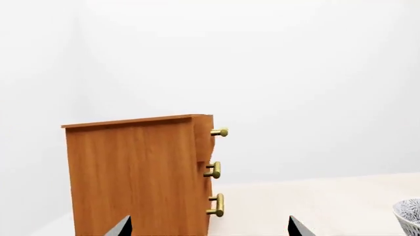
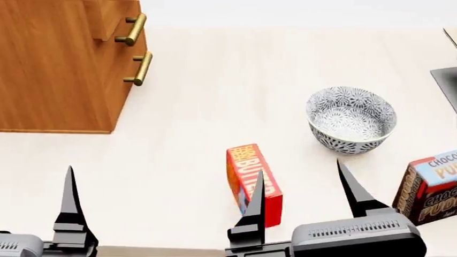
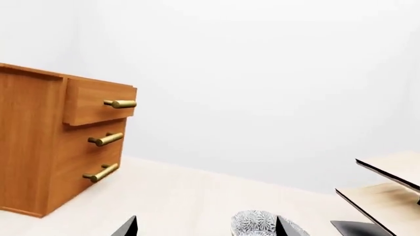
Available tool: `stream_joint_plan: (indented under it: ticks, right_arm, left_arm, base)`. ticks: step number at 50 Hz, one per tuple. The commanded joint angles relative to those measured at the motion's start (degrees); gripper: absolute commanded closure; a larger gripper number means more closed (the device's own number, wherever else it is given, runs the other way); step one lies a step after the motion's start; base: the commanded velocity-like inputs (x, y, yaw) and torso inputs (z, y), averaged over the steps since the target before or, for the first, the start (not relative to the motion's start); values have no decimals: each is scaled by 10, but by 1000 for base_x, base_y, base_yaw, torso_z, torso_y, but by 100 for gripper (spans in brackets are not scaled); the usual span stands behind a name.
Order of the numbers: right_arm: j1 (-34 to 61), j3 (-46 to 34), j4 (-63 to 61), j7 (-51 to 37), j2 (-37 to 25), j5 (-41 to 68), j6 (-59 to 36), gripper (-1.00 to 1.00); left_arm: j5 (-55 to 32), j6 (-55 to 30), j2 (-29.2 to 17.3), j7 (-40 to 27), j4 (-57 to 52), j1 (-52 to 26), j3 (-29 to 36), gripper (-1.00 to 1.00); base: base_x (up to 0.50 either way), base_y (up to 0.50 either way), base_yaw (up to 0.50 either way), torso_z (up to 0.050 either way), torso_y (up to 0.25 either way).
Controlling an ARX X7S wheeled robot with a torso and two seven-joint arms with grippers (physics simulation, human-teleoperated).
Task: Close the top drawer of the cabinet and put the bowl on top of it.
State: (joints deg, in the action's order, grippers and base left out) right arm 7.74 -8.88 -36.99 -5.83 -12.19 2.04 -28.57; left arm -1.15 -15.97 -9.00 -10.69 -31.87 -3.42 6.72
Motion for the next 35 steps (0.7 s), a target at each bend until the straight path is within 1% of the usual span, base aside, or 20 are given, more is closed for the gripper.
stream_joint_plan:
  ticks: [1,15,35]
  right_arm:
    - [-2,-9,-3,-2,-6,1,2,-100]
    - [-1,-9,-5,-10,-8,4,2,-100]
    - [-6,-11,9,-17,-12,10,23,-100]
  left_arm:
    - [-4,-2,-6,-6,-5,2,2,-100]
    - [-9,1,-11,-13,-4,2,6,-100]
    - [-13,7,-17,-21,4,2,13,-100]
  base:
    - [0,500,0,0,0]
    - [0,483,0,0,0]
    - [0,14,0,0,0]
